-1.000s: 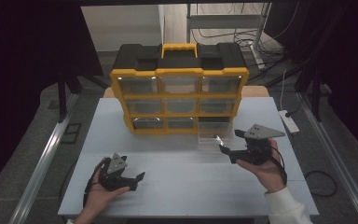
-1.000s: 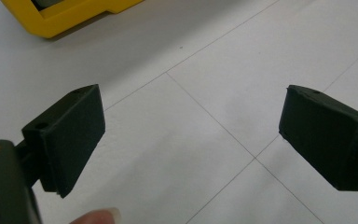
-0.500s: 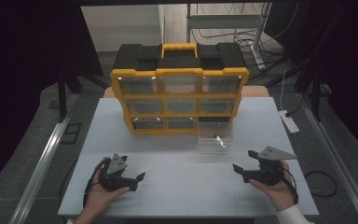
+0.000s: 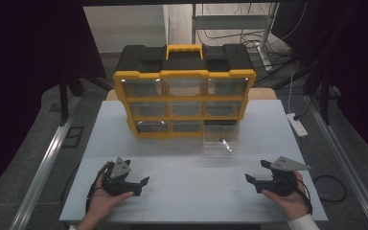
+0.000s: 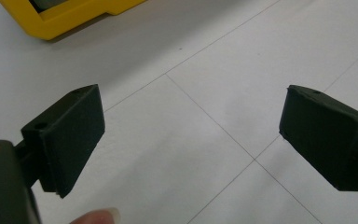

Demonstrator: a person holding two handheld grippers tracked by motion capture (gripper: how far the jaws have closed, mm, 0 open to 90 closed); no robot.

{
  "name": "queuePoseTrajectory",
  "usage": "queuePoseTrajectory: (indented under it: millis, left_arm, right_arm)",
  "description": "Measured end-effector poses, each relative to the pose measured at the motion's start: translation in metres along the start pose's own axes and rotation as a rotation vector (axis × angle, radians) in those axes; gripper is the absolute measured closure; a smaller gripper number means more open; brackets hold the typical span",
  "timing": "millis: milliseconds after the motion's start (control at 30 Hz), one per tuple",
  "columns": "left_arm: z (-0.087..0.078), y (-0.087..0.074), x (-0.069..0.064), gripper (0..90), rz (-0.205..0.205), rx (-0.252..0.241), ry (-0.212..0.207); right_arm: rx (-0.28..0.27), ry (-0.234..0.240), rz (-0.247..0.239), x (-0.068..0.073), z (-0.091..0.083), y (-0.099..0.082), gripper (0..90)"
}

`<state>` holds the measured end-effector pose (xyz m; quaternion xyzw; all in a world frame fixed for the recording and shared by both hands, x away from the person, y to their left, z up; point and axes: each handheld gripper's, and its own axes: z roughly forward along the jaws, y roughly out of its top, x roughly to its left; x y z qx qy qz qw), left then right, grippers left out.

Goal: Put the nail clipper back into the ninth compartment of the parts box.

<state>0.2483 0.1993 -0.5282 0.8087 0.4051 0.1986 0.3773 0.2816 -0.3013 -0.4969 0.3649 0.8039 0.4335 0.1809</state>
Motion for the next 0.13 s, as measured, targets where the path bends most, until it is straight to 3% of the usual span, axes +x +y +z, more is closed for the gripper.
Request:
queuePoseTrajectory:
  millis: [133]
  left_arm:
    - [-0.0002,0.0005,0.0004,7.4,-0.001,-0.003,0.002]
  right_arm:
    - [-0.002,-0.012,-0.005,0.0002,-0.0004,0.0002,17.4]
